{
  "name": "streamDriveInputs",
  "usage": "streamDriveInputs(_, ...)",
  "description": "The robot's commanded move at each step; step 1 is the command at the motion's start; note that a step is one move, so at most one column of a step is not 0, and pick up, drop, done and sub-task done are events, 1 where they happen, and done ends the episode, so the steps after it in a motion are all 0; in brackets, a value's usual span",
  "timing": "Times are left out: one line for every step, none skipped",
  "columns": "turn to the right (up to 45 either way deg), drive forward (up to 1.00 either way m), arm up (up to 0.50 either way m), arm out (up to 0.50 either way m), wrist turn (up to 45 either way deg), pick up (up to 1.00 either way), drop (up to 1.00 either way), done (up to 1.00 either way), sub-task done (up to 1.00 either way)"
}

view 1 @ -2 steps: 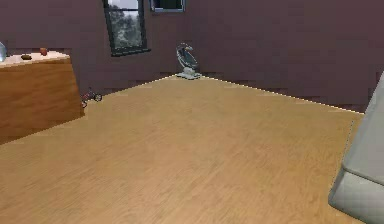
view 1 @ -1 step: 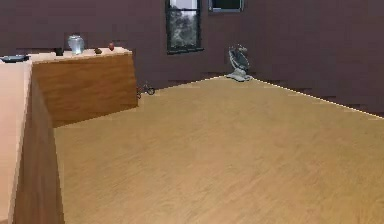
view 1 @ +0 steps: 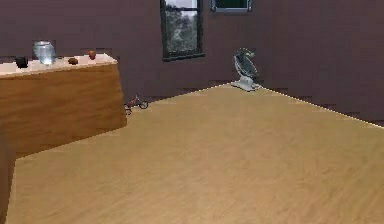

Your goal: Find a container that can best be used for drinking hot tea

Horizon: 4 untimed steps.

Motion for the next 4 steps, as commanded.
streamDriveInputs(-33.0,0.0,0.0,0.0,0.0,0.0,0.0,0.0,0.0)
streamDriveInputs(0.0,1.0,0.0,0.0,0.0,0.0,0.0,0.0,0.0)
streamDriveInputs(-3.0,0.0,0.0,0.0,0.0,0.0,0.0,0.0,0.0)
streamDriveInputs(0.0,1.0,0.0,0.0,0.0,0.0,0.0,0.0,0.0)
